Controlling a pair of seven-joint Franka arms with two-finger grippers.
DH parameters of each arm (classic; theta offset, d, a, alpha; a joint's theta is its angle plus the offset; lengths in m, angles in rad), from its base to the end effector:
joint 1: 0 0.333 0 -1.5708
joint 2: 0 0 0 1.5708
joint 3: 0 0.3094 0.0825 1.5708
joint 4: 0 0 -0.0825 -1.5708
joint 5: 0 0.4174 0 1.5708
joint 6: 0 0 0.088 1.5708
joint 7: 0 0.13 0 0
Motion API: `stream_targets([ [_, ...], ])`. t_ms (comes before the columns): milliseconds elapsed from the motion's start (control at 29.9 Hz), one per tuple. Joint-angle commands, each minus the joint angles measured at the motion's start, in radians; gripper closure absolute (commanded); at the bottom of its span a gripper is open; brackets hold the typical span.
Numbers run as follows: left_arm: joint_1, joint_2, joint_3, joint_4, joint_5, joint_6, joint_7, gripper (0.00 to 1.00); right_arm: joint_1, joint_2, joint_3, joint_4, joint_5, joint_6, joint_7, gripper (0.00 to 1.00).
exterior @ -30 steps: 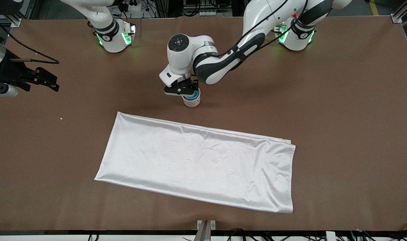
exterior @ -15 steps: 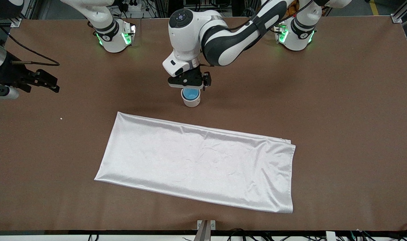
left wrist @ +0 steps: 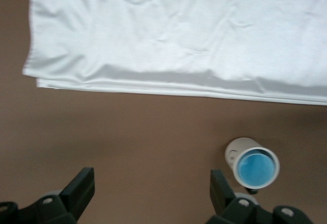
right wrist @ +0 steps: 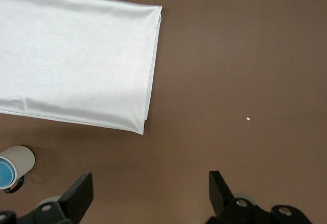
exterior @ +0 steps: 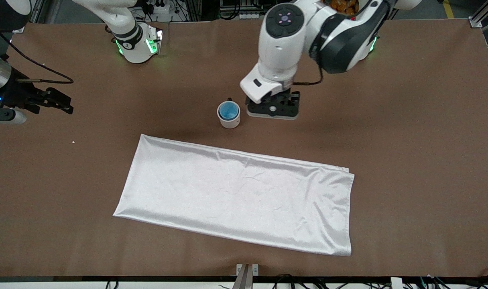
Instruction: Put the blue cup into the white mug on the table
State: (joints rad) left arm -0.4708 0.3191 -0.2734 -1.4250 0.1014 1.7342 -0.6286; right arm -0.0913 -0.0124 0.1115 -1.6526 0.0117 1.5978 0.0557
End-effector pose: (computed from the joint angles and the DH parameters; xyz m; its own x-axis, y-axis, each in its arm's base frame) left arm 0.5271 -0.4396 0.4860 0.9929 -0.1186 0.0104 -0.1184 -0.9929 -0.0113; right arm 0.5830 0.0136 0.5631 0.9984 -0.0359 -0.0430 -0.0363 -0.9993 -0.0079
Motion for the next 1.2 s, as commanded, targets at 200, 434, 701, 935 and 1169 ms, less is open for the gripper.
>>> stream_targets([
  [200,-0.002,-0.129,0.174,-0.049,-0.028,-0.077,0.052,0.0,-0.054,0.009,-0.003,0.036,-0.032,-0.013,-0.109,0.0],
  [434,0.021,-0.19,0.262,-0.092,-0.029,-0.076,0.076,0.0,-0.064,0.008,-0.003,0.036,-0.03,-0.022,-0.111,0.0],
  [701,0.035,-0.291,0.361,-0.199,-0.08,-0.071,0.095,0.0,-0.057,0.009,-0.003,0.033,-0.029,-0.024,-0.109,0.0],
  [935,0.034,-0.351,0.483,-0.252,-0.12,-0.074,0.315,0.0,-0.057,0.009,-0.001,0.031,-0.018,-0.025,-0.099,0.0],
  [1169,0.047,-0.377,0.494,-0.253,-0.1,-0.093,0.345,0.0,-0.057,0.014,-0.001,0.031,-0.016,-0.027,-0.108,0.0],
])
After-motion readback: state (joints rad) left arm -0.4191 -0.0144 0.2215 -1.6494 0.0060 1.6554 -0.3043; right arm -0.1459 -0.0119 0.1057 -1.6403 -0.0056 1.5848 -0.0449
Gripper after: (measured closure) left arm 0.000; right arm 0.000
